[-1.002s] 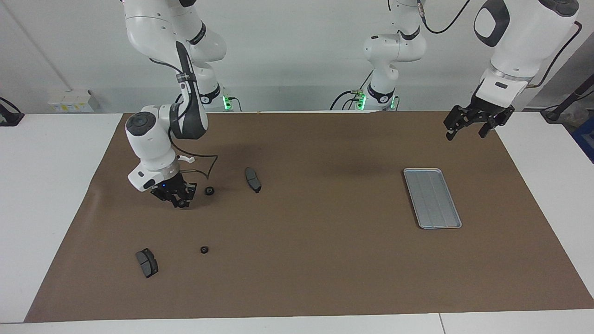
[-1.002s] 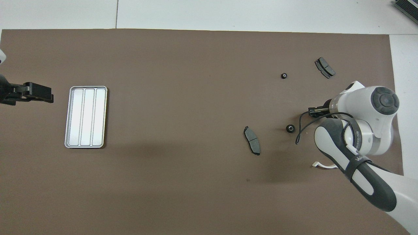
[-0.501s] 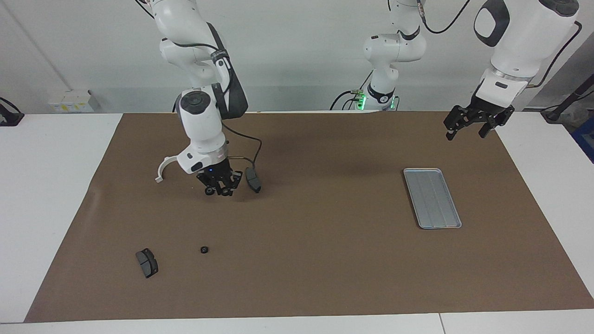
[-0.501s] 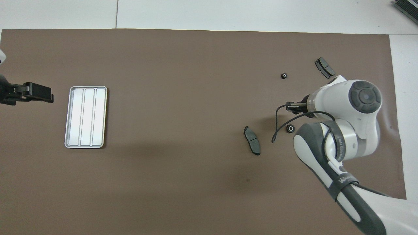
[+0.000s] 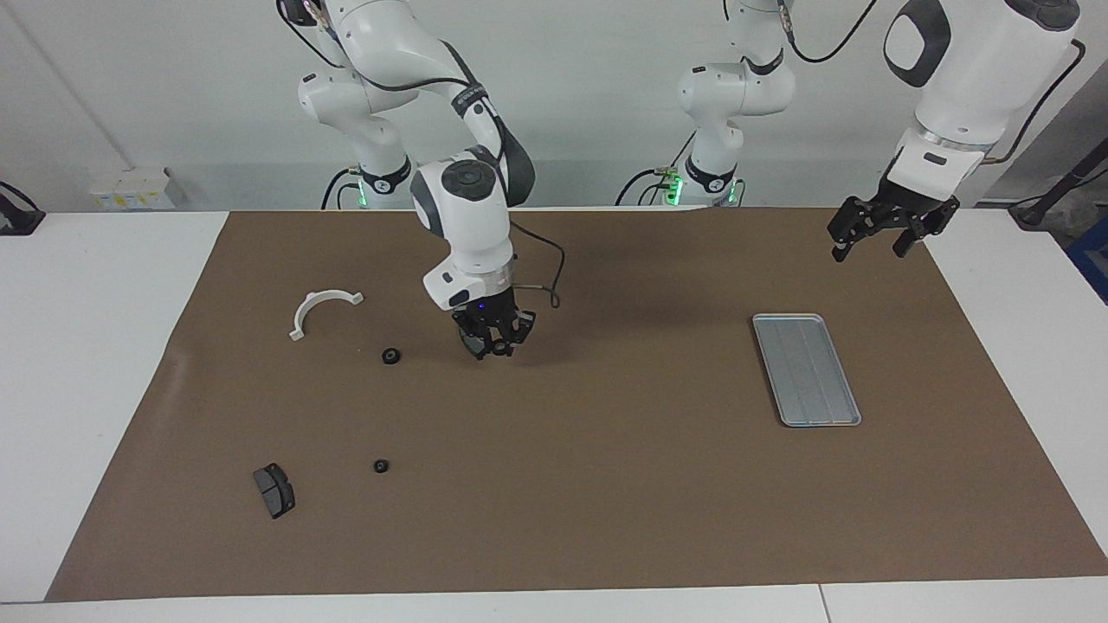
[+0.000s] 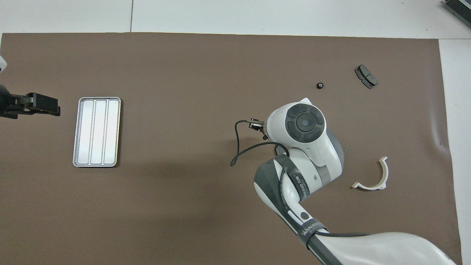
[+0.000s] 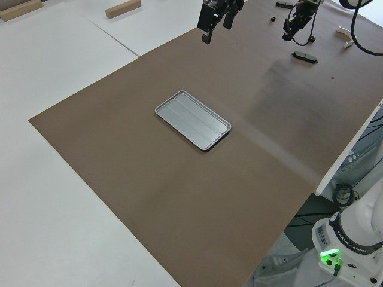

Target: Pick bearing gear from pile to tray

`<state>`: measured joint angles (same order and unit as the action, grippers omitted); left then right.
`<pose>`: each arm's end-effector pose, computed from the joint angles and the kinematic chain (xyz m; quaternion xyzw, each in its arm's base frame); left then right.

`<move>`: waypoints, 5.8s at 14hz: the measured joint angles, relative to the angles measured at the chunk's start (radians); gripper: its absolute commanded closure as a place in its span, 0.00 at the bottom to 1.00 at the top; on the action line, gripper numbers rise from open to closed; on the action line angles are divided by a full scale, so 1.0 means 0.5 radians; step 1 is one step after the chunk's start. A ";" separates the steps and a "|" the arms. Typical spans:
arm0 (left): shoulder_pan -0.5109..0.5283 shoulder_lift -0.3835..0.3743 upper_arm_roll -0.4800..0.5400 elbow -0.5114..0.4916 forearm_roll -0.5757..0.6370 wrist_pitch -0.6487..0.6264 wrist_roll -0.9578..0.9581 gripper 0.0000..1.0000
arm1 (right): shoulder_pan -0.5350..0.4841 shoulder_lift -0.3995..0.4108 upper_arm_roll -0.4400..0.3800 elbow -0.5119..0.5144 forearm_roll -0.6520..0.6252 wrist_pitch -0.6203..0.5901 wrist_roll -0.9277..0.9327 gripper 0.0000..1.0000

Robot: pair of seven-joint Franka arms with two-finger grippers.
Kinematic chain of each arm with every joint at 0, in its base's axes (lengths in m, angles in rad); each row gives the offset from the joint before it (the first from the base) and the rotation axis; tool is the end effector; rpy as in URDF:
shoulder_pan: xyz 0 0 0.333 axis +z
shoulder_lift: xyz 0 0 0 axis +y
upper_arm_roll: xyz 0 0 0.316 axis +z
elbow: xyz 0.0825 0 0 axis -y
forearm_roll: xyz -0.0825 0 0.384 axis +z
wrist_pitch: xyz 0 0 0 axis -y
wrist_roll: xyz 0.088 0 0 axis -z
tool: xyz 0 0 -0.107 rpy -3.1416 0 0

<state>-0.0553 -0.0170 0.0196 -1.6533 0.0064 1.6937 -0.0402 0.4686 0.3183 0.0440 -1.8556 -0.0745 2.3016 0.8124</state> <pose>0.5594 -0.0193 0.6058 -0.9996 -0.0020 -0.0288 0.0019 0.5605 0.3115 0.3627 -0.9895 0.1277 -0.0643 0.0217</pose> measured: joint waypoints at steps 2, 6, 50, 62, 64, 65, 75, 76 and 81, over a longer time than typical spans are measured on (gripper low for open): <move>0.000 0.000 0.000 0.000 0.000 0.000 0.000 0.00 | 0.114 0.194 0.000 0.251 -0.066 -0.137 0.165 1.00; 0.000 0.000 0.000 0.000 0.000 0.000 0.000 0.00 | 0.257 0.459 -0.001 0.546 -0.126 -0.208 0.382 1.00; -1.186 0.879 -0.042 -0.313 -0.162 1.133 -1.212 0.00 | -0.668 -0.307 -0.028 -0.812 -0.133 0.309 -0.822 0.30; -1.258 1.012 -0.045 -0.222 -0.127 1.169 -1.210 0.30 | -0.692 -0.310 -0.011 -0.836 -0.027 0.312 -0.827 0.92; -1.260 1.012 -0.044 -0.220 -0.127 1.163 -1.210 0.37 | -0.692 -0.310 -0.011 -0.835 0.017 0.312 -0.827 1.00; -1.260 1.009 -0.040 -0.215 -0.119 1.140 -1.210 0.41 | -0.692 -0.310 -0.012 -0.835 0.032 0.312 -0.827 1.00; -1.268 1.001 -0.036 -0.195 -0.110 1.077 -1.210 0.81 | -0.646 -0.321 0.002 -0.571 0.066 0.143 -0.823 1.00; -1.268 1.001 -0.036 -0.195 -0.110 1.077 -1.210 0.83 | -0.637 -0.321 0.004 -0.545 0.076 0.130 -0.823 1.00; -1.253 1.000 -0.027 -0.159 -0.112 1.008 -1.211 1.00 | -0.498 -0.319 0.013 -0.423 0.159 0.065 -0.700 1.00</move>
<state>-0.6820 0.4829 0.0063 -1.7326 -0.0497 2.1980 -0.6458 0.2198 0.1587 0.0502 -2.0671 0.0049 2.3343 0.4621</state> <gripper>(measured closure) 0.648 0.652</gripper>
